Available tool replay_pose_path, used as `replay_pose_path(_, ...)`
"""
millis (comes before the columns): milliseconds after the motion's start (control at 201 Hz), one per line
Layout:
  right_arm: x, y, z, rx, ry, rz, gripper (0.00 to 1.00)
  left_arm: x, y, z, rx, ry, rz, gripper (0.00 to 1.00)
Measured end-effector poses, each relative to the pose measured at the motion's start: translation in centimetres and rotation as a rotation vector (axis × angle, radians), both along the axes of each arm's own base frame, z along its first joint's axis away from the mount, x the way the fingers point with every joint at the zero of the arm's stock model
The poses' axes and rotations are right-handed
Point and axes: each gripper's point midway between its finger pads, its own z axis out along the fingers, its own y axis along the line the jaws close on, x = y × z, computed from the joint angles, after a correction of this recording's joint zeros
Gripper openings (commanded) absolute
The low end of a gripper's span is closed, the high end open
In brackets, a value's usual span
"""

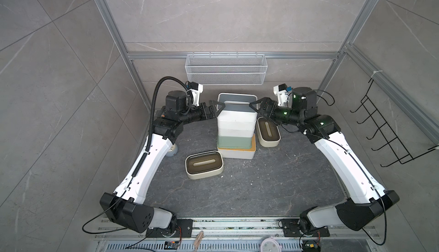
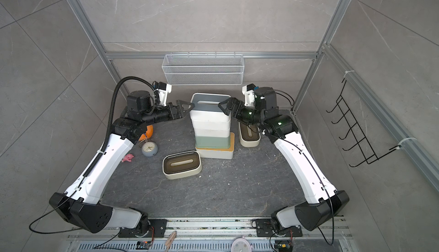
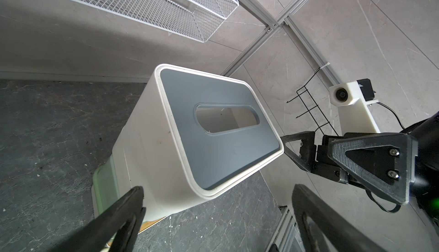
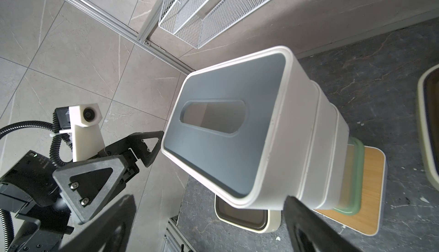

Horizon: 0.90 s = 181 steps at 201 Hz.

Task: Stack the tissue boxes
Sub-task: Place the tissue box at the tissue box.

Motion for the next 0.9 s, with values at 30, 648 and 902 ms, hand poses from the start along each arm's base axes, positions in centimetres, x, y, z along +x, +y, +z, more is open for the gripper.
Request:
replay_pose_path(30, 0.0, 0.0, 0.0, 0.000, 0.000, 0.000, 1.00, 0.1, -0.1, -0.1, 0.001, 0.004, -0.002, 1.00)
replay_pose_path(648, 0.2, 0.3, -0.5, -0.001, 0.014, 0.010, 1.00, 0.0, -1.8, -0.7, -0.016, 0.021, -0.052, 1.00)
replay_pose_path(902, 0.2, 0.3, -0.5, -0.002, 0.014, 0.009, 1.00, 0.3, -2.2, -1.2, -0.014, 0.031, -0.057, 1.00)
